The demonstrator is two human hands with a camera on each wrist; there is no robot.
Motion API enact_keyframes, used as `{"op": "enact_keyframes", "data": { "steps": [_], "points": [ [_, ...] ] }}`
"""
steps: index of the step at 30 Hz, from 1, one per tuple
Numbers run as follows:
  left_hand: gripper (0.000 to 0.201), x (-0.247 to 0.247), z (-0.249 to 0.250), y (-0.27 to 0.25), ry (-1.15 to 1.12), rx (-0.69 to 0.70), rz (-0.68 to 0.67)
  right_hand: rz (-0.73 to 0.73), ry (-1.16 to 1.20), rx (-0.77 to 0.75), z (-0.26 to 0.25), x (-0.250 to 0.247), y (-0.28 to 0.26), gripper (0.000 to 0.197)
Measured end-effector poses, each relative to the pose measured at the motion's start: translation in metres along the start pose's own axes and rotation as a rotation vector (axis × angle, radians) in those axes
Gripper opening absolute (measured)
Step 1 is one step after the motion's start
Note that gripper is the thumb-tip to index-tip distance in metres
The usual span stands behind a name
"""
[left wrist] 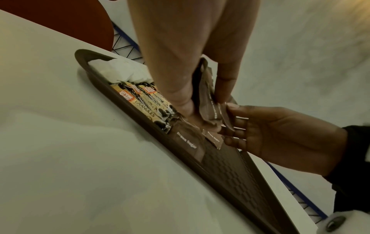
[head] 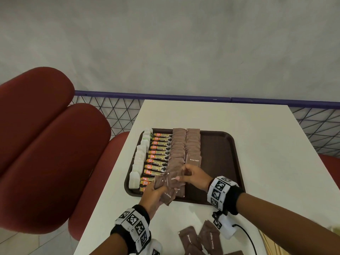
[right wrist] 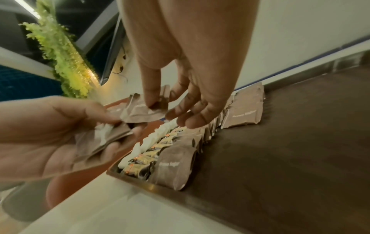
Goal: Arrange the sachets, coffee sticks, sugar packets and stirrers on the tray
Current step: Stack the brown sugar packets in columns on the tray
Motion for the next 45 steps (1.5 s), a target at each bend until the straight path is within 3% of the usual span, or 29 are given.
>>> {"op": "enact_keyframes", "data": {
  "steps": [6,14,17,23,31,37,45],
  "points": [
    [0.031,-0.007,0.001,-0.004,-0.059,0.016,-0.008,0.221,0.158,0.089,0.005,-0.042,-0.006,0.027],
    [0.035,-0.012,-0.002,-0.002,-0.113,0.004,-0.014,0.466,-0.401,0.189,0.007,-0.103,-0.019,0.008],
    [0.035,-0.013,-0.004,0.000,-0.113,-0.001,-0.007,0.487,-0.521,0.229,0.011,-0.107,-0.017,0.009],
    [0.032,-0.013,-0.003,0.002,-0.146,-0.010,-0.005,0.330,-0.441,0.222,0.009,-0.086,-0.003,0.010],
    [0.029,-0.024,-0.003,0.002,-0.102,-0.028,0.110,0.352,-0.438,0.279,0.014,-0.074,0.018,0.028],
    [0.025,-0.033,-0.001,-0.001,-0.034,-0.037,0.175,0.364,-0.628,0.278,0.020,-0.069,0.031,0.014],
    [0.018,-0.031,0.001,-0.001,-0.025,-0.033,0.162,0.455,-1.041,0.187,0.011,-0.069,0.029,0.045]
  ]
}}
Point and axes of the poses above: each hand's wrist, its own y-axis towards the middle knuckle, its own x-axis out of the palm, z = x × y, the point moved 8 cm from there along y, towards the middle knuckle, and after that the axes turned 5 degrees about -z, right-handed, at the moved point
